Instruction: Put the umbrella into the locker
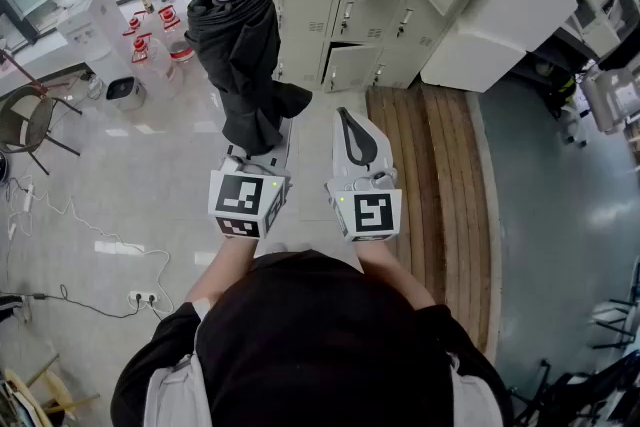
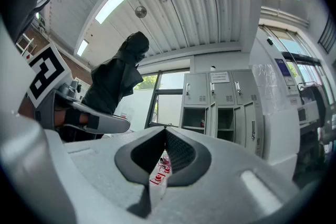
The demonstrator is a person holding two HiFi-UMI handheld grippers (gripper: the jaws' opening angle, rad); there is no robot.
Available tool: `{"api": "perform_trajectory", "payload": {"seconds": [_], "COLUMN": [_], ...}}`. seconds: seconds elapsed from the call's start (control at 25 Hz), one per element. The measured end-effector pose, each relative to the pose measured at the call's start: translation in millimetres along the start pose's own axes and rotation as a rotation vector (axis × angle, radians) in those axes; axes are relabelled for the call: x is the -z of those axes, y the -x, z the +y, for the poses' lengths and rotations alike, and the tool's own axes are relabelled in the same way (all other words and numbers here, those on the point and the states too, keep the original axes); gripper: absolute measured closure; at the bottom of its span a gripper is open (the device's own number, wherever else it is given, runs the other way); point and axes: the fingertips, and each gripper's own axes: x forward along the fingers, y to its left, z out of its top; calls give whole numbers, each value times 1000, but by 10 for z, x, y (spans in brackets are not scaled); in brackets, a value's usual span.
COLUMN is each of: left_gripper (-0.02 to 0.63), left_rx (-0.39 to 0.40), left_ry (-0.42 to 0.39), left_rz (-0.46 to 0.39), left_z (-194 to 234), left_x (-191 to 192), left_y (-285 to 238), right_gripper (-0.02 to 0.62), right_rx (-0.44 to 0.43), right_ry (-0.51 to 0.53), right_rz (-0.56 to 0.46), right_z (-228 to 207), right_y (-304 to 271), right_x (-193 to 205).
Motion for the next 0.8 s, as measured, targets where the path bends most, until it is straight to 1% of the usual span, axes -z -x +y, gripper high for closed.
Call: {"api": "perform_trajectory", "payload": {"seconds": [0.16, 0.4, 0.48, 0.56, 0.68, 0.8], "left_gripper": [568, 568, 568, 568, 568, 568], "left_rx": [-6, -18, -19, -20, -13, 6], "left_ry": [5, -3, -7, -12, -11, 7], "left_rz": [1, 18, 32, 62, 126, 189], "left_z": [-25, -18, -6, 14, 63, 114], "left_x": [25, 77, 109, 170, 292, 446], "left_y": [-134, -303, -353, -380, -434, -508], "right_gripper": [592, 592, 592, 592, 592, 592], "right_rx": [-19, -31, -41, -48, -52, -60], "right_ry": [12, -9, -29, -50, -47, -42], "right_rz": [-7, -10, -18, -25, -23, -22], "right_z": [-112, -232, -234, -223, -221, -199], "right_y": [-72, -209, -257, -283, -342, -430], "right_x": [35, 111, 109, 121, 177, 222]}}
